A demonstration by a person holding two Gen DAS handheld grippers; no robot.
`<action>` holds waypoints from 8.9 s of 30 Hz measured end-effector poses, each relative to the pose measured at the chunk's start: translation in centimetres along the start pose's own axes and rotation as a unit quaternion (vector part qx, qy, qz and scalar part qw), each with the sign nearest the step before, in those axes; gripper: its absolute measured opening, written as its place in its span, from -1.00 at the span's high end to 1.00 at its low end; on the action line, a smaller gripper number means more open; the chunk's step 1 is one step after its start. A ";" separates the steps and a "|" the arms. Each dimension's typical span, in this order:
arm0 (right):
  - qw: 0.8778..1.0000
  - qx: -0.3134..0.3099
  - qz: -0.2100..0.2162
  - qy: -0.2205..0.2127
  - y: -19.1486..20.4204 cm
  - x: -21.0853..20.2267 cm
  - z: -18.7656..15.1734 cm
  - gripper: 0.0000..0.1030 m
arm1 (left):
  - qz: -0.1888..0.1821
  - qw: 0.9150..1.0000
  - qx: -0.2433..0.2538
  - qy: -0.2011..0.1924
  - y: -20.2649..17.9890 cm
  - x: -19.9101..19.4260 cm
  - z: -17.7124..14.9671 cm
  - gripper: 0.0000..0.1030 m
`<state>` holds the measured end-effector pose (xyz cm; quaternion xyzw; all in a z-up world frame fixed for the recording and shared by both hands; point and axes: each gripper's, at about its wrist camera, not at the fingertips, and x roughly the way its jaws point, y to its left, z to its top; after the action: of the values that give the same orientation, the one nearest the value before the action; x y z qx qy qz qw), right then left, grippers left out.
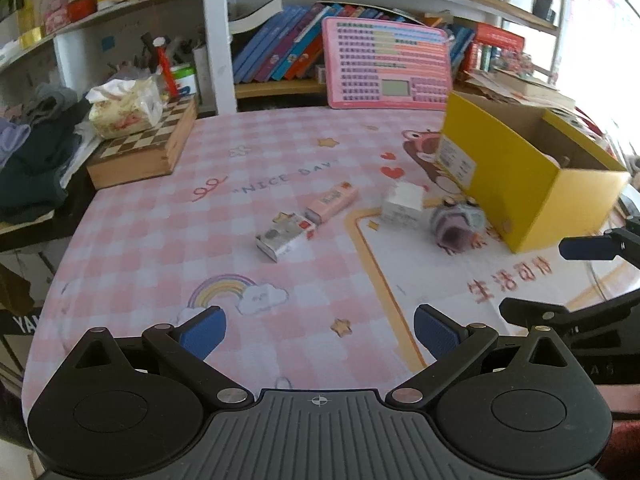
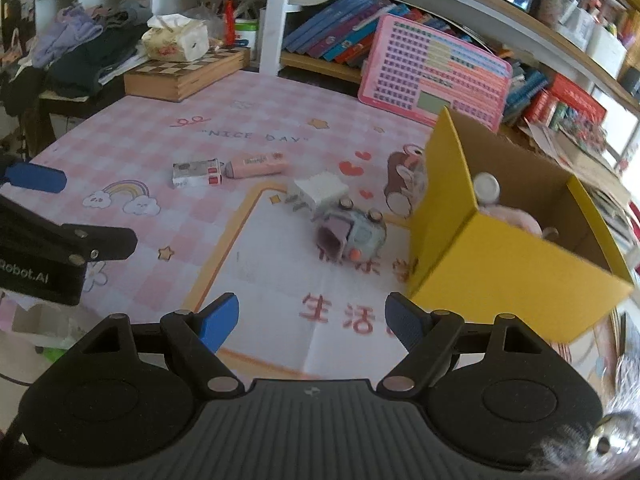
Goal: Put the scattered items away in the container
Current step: 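Move both tools toward the toy car and white card packet, then grasp the white card packet with the left tool while the right tool grasps the grey toy car, then lift and carry the card packet and toy car over the yellow box with both tools, then lower the toy car into the box and open the right tool while the left tool releases the card packet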
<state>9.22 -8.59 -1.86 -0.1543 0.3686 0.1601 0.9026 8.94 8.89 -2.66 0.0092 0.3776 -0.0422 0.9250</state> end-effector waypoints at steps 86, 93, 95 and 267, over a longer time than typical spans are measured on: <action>0.995 -0.061 0.055 0.059 -0.6 10.9 5.2 -0.16 | -0.051 0.995 0.009 0.087 3.1 13.2 6.0 0.44; 0.996 -0.014 0.077 0.043 -1.8 8.8 5.6 -0.16 | -0.088 0.993 -0.070 0.049 4.5 9.8 6.5 0.45; 0.996 -0.008 0.080 0.038 -1.8 8.2 5.6 -0.16 | -0.103 0.988 -0.109 0.047 5.3 9.0 6.3 0.45; 0.994 -0.066 0.082 0.036 -30.0 10.7 7.3 -0.27 | -0.107 0.991 0.070 0.021 -25.6 14.8 20.6 -0.35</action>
<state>33.03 -30.87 0.24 -0.1888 0.4010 0.2522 0.8602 31.68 -18.69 2.10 0.0343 0.3922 -0.1676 0.9038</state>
